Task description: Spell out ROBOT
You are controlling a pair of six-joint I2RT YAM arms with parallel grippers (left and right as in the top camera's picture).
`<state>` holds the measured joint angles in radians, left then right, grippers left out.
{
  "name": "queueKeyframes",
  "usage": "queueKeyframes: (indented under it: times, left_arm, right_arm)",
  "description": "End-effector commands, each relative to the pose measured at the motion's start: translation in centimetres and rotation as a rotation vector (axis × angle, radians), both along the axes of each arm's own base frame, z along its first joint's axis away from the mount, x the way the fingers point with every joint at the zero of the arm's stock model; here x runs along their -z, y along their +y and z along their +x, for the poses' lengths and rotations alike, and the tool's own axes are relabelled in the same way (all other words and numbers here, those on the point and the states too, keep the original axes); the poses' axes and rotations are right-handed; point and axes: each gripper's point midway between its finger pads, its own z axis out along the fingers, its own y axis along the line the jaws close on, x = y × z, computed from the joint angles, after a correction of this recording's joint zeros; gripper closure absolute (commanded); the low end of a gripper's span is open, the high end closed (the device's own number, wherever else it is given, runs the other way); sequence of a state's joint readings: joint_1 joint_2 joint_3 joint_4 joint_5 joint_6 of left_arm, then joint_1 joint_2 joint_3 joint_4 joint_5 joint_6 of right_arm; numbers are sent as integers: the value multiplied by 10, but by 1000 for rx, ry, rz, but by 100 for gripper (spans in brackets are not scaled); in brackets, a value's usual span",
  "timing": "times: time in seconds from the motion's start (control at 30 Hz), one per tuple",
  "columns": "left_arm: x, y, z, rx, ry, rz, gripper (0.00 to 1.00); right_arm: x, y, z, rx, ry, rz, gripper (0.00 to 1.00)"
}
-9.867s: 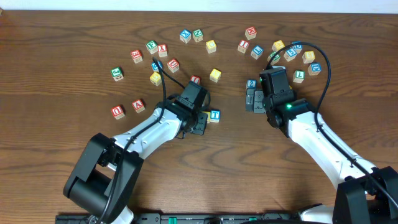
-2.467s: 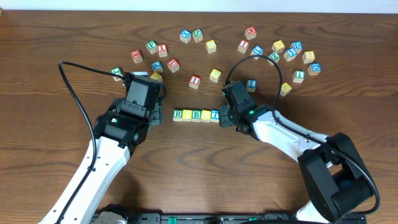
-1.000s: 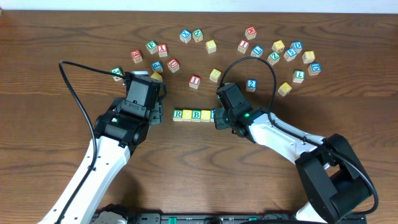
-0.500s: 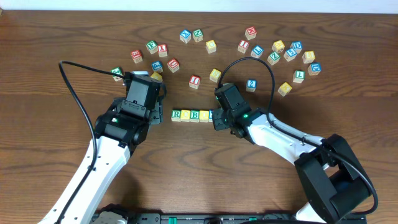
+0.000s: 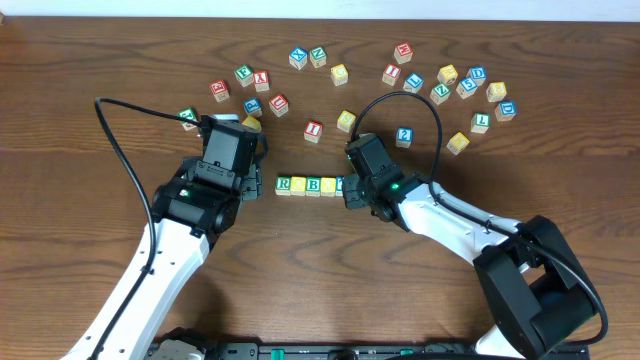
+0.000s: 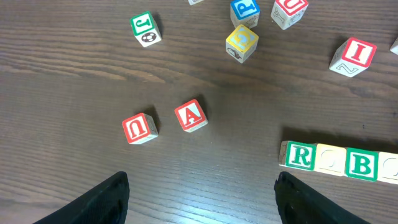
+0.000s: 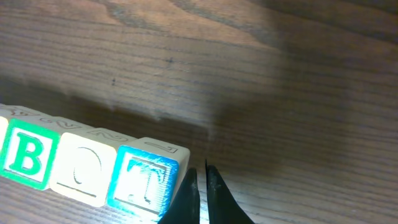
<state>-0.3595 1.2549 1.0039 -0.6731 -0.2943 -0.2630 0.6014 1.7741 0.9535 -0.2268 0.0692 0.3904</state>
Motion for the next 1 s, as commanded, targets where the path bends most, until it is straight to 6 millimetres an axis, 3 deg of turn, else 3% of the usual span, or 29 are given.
queueKeyframes:
  times: [0.0,0.27,0.4,0.5,0.63,0.83,0.97]
  left_arm:
    - [0,4,1,-17,-2,10,26]
    - [0,4,1,-16,-1,10,26]
    - [0,4,2,-14,-1,12,26]
    - [0,4,2,-14,-2,12,26]
    - [-2,3,4,2,-11,20,26]
    - [-5,15,11,-33,-35,17,26]
    - [-7,31,16,-86,-49,12,26]
  right_arm:
    - [3,-8,3,33,-5,-27,98]
    - [5,-25,9,79,5,-41,98]
    - [4,-36,15,109,-4,-57,93]
    - [4,-43,19,116,-9,-63,77]
    - [0,-53,26,122,-26,-82,64]
    - [-24,-56,42,107,-91,-81,43]
    - [-58,-57,54,116,-179,-69,10]
